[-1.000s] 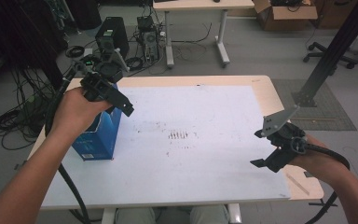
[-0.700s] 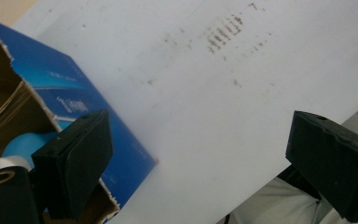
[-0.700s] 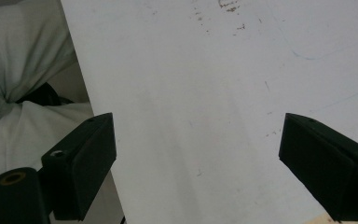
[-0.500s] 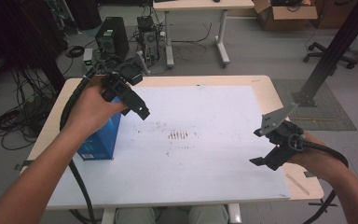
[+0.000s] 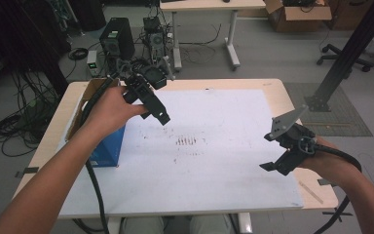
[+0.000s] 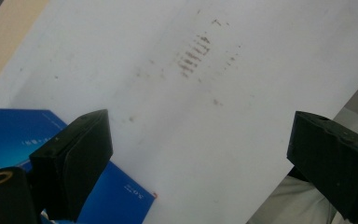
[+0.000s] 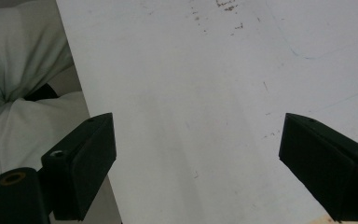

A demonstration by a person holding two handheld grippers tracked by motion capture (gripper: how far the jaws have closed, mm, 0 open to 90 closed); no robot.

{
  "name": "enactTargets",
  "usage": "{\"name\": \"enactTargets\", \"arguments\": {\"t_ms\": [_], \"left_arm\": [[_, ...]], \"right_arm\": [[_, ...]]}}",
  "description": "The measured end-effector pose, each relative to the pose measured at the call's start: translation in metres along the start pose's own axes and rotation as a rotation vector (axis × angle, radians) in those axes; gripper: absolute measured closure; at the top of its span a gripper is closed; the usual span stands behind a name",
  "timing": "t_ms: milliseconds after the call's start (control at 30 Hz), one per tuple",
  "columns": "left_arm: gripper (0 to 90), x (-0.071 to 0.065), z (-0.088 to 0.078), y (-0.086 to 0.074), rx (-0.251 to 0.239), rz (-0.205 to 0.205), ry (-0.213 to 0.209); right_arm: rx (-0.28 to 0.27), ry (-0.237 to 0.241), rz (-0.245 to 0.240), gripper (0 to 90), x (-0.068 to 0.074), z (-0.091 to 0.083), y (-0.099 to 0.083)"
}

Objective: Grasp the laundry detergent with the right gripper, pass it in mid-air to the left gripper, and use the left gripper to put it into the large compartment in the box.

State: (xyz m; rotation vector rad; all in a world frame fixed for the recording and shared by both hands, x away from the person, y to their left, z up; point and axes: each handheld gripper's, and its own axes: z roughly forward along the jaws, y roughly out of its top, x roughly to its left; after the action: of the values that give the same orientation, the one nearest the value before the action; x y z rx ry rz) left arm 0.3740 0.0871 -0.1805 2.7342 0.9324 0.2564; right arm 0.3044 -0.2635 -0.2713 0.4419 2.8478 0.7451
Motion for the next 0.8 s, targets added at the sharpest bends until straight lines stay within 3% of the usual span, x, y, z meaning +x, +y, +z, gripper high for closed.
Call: {"name": "enactTargets", "arguments": {"t_ms": [467, 800], "left_arm": [[7.3, -0.006, 0.014, 0.026, 0.019, 0.135, -0.035], [7.3, -0.001, 0.017, 0.029, 0.020, 0.139, -0.041]], "right_arm": [[0.003, 0.002, 0.001, 10.6, -0.007, 0.002, 0.003], [0.005, 0.002, 0.008, 10.6, -0.011, 0.003, 0.003]]}}
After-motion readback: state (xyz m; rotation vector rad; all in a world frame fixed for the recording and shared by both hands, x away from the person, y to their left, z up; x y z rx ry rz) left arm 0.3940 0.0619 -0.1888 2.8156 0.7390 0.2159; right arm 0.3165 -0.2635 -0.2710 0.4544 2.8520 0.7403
